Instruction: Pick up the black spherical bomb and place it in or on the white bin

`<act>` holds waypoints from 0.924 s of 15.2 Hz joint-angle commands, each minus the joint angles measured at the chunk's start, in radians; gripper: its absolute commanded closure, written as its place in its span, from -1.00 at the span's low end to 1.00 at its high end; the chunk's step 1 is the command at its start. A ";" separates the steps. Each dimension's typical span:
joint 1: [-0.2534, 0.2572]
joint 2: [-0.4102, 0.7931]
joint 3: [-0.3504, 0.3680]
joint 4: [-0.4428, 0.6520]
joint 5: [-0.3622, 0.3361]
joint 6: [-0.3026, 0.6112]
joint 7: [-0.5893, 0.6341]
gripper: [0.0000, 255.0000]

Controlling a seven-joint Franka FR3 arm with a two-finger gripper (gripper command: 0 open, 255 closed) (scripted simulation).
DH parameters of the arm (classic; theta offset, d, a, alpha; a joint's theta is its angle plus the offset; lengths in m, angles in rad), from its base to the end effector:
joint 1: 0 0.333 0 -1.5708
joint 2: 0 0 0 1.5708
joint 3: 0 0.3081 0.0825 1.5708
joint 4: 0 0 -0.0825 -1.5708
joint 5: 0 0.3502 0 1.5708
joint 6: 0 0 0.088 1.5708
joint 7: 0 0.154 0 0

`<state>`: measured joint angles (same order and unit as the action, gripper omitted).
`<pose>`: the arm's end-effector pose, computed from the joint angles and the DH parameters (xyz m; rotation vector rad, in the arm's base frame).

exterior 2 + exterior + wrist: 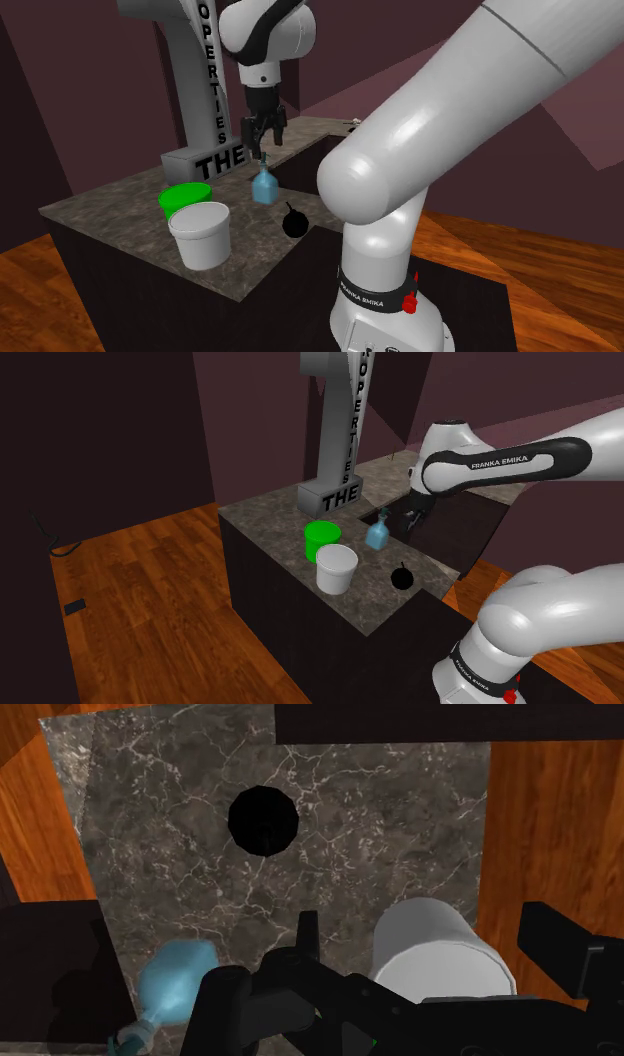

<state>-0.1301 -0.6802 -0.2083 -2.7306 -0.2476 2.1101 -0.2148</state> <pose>0.2963 -0.1187 0.3833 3.0439 0.0612 0.0507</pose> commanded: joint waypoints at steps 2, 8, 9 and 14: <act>-0.024 0.069 -0.046 -0.043 -0.032 0.125 -0.023 -1.00; -0.063 0.276 -0.151 -0.080 -0.081 0.390 -0.084 -1.00; -0.066 0.318 -0.169 -0.080 -0.083 0.436 -0.097 -1.00; -0.047 0.555 -0.266 -0.056 -0.016 0.664 -0.207 -1.00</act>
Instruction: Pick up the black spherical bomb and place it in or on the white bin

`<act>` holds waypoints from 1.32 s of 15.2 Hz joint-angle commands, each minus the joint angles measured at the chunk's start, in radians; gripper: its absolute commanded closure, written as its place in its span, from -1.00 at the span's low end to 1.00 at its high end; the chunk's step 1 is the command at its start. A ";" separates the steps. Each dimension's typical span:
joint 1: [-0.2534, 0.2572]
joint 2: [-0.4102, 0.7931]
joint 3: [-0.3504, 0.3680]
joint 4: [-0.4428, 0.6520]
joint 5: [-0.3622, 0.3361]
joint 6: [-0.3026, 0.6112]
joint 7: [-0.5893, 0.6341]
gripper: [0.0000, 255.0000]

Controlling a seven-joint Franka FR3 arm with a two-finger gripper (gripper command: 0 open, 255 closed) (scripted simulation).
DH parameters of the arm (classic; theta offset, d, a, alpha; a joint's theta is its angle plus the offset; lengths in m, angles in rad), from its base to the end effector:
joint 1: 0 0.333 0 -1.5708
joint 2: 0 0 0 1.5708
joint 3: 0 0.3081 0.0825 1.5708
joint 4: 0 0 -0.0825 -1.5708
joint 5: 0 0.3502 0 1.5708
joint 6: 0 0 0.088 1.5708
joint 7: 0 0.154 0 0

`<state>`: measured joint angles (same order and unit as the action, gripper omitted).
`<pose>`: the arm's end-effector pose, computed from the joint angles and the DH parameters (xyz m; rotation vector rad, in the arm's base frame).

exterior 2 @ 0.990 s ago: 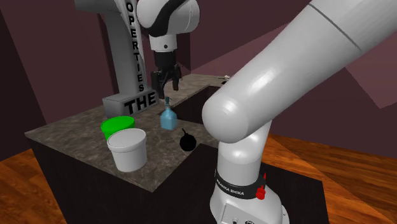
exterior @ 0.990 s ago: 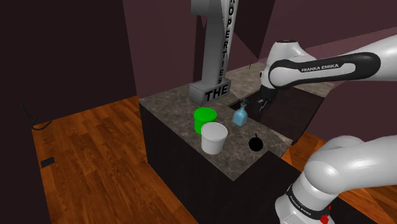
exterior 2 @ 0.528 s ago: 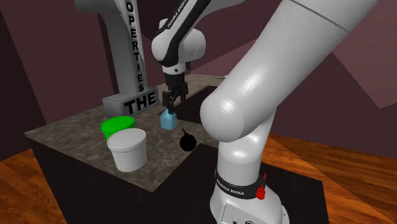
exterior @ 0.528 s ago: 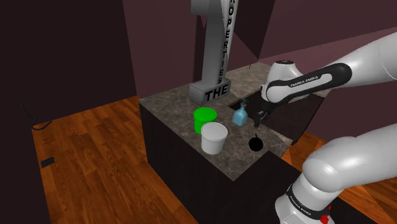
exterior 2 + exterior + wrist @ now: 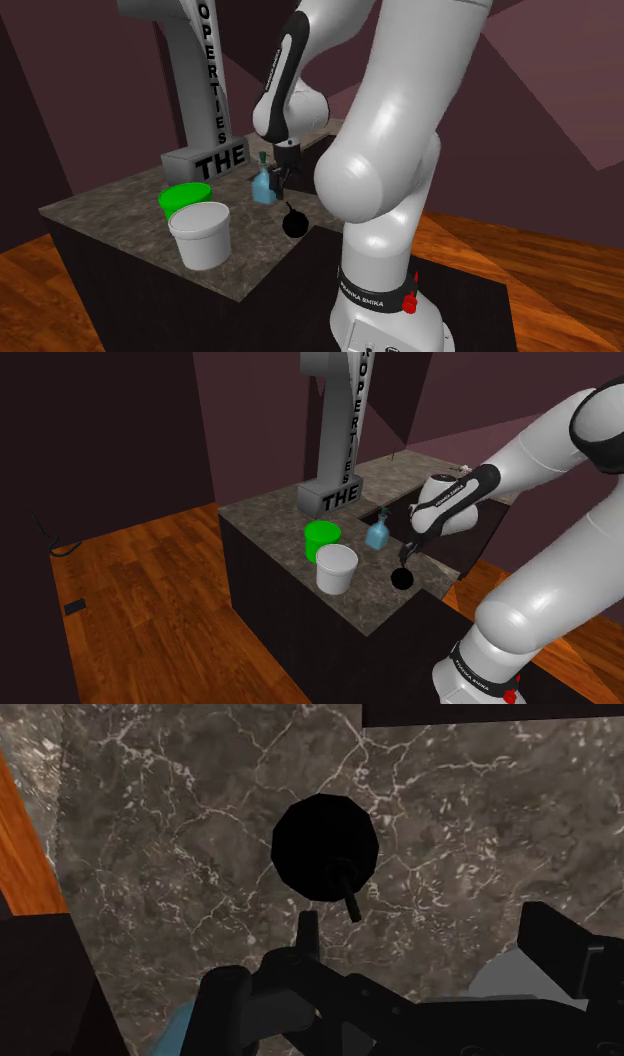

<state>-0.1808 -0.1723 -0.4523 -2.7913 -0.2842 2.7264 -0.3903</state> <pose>0.3121 -0.2111 0.2386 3.0468 0.0218 0.0934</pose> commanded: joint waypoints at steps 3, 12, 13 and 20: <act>0.033 0.207 -0.055 0.037 0.216 0.172 -0.205 -1.00; -0.099 0.392 0.135 0.083 0.527 0.301 -0.440 -1.00; -0.100 0.392 0.136 0.083 0.525 0.301 -0.439 -1.00; -0.101 0.392 0.137 0.083 0.524 0.301 -0.439 1.00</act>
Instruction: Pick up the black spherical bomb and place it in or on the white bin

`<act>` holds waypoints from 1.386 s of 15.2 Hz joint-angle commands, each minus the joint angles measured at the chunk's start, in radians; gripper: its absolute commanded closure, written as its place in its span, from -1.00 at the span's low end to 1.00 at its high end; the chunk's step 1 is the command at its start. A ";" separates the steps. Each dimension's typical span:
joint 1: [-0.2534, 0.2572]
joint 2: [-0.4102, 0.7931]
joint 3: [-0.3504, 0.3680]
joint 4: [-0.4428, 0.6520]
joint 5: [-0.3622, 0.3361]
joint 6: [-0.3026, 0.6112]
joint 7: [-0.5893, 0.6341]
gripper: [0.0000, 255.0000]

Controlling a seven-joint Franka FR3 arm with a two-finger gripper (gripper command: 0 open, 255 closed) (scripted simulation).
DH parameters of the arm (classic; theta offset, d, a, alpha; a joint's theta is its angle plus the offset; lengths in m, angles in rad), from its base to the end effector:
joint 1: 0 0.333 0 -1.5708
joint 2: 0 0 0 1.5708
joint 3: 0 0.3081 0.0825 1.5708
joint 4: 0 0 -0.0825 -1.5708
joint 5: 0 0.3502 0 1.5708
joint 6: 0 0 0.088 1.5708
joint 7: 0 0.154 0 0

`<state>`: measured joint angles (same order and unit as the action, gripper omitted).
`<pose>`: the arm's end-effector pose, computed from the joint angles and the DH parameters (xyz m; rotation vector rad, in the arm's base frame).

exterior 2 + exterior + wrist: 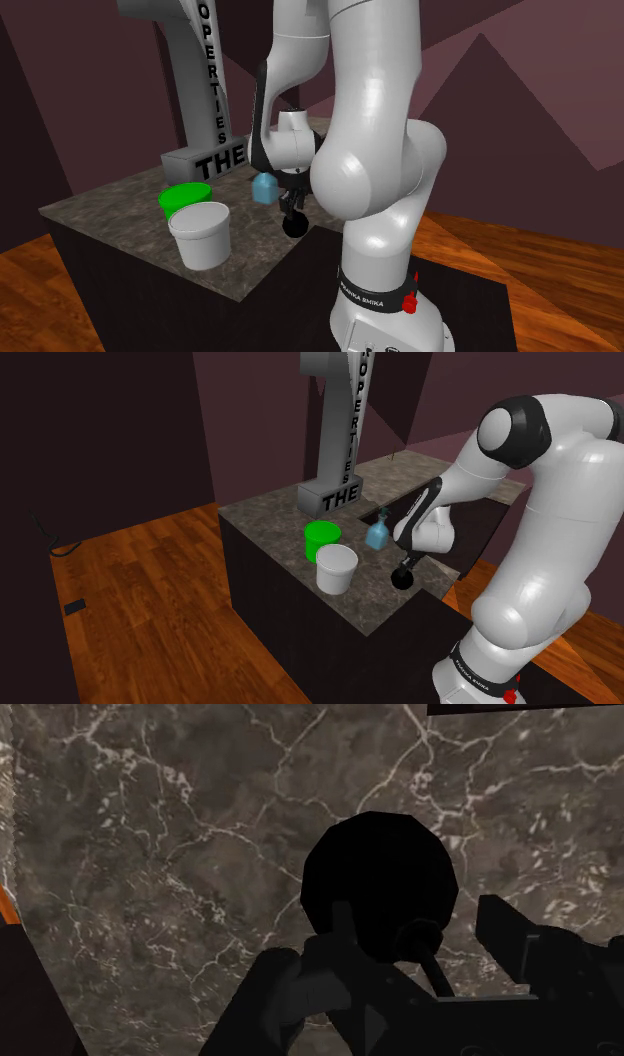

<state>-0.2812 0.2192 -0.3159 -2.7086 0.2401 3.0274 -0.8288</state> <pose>0.3207 -0.2495 0.1519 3.0430 0.0085 0.1091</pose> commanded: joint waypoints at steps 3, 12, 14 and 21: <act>0.000 0.000 0.000 0.000 0.000 0.000 0.000 1.00; 0.067 -0.055 -0.085 -0.012 -0.078 -0.044 0.058 1.00; 0.104 -0.094 -0.136 -0.018 -0.142 -0.074 0.104 1.00; 0.139 -0.233 -0.219 -0.024 -0.364 -0.192 0.261 1.00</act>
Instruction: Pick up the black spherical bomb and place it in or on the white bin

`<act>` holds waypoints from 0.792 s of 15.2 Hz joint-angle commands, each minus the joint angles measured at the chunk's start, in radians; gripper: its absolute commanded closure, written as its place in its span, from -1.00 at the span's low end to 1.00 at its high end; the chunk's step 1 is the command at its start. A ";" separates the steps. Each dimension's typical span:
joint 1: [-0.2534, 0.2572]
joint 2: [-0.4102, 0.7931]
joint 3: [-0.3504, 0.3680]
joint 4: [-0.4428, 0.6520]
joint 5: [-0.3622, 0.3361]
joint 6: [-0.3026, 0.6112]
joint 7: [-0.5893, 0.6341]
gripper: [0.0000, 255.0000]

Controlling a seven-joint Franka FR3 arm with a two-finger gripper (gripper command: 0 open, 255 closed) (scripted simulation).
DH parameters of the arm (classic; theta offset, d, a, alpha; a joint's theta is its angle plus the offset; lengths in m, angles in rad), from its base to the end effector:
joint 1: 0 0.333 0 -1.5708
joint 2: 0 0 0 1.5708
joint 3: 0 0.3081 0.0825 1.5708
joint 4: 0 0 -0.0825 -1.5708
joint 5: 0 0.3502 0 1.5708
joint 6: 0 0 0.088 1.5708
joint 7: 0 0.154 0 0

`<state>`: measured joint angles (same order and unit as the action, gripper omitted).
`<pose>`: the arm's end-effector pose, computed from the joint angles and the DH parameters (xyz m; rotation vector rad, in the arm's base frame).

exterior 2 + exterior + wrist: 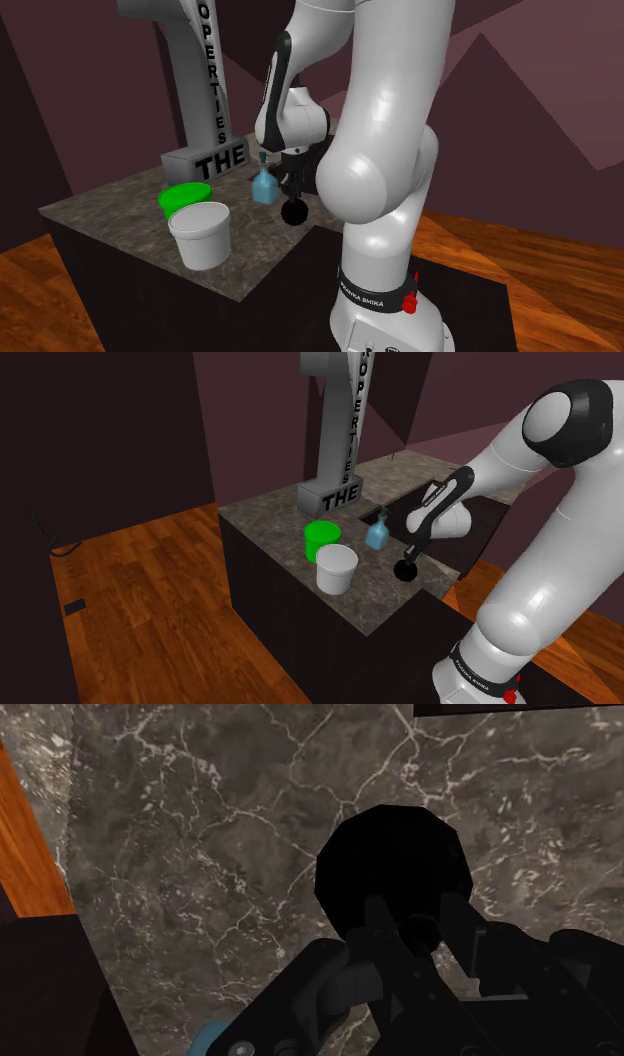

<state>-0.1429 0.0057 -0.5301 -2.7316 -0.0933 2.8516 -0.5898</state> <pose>0.3171 -0.2484 0.2084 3.0439 0.0074 0.1101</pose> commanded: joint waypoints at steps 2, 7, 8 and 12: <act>-0.007 -0.058 -0.005 0.000 -0.073 -0.053 0.052 1.00; -0.028 -0.148 0.006 0.009 -0.143 -0.146 0.099 1.00; -0.031 -0.165 0.009 0.012 -0.153 -0.165 0.105 1.00; -0.044 -0.229 0.023 0.024 -0.179 -0.239 0.124 1.00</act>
<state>-0.1830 -0.2047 -0.5097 -2.7112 -0.2654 2.6344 -0.4694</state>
